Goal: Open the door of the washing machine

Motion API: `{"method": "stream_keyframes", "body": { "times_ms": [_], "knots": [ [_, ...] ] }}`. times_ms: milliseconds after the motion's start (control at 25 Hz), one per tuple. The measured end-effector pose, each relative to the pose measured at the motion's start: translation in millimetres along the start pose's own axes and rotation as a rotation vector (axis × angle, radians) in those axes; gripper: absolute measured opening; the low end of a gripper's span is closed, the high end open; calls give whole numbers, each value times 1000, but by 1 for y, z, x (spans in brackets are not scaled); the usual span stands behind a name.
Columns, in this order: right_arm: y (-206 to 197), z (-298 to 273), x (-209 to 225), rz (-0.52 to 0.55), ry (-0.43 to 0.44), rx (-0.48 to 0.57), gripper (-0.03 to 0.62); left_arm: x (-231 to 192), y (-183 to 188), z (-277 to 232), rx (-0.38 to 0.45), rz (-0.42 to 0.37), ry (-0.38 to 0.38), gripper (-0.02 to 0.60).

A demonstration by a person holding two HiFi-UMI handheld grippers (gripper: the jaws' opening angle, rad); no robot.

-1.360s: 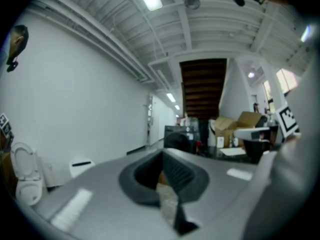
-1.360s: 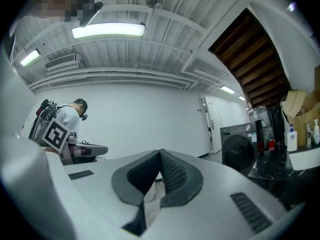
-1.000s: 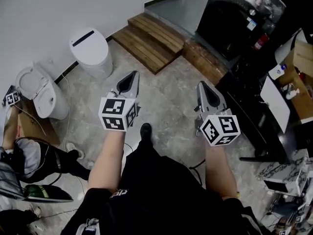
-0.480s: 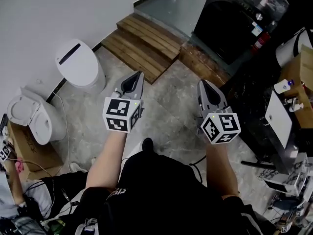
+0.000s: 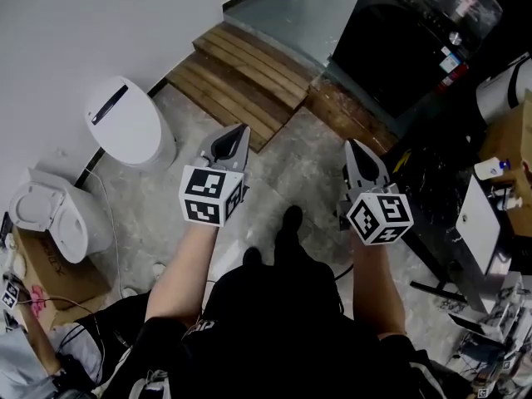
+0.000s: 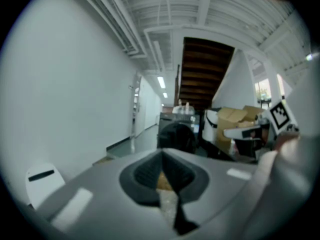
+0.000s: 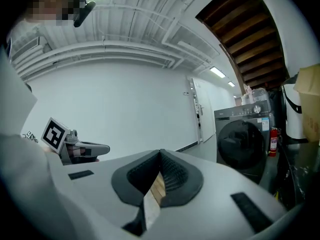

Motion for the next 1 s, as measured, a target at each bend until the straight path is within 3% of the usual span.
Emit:
{"method": "stream_keyframes", "body": {
  "times_ms": [160,560,1000],
  "knots": [
    [-10,-45,50,-11,6,-15,-5,-10,-10,-66,-9,12,21,8],
    [2,-172,158,-4,71,-33,-5,-17,9,-245,19,21,-3,8],
    [-6,-253,223,-20,51,-70,-5,-41,6,-359,9,21,-38,8]
  ]
}}
Point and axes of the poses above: the fingertips, and each gripper's own axes: z backward along the fingers, x to its right, y out of its top, the point moved 6 cm from there along z, backward along the fingers, and after that the axes turned 13 degrees about x, right-handed, at the moved point
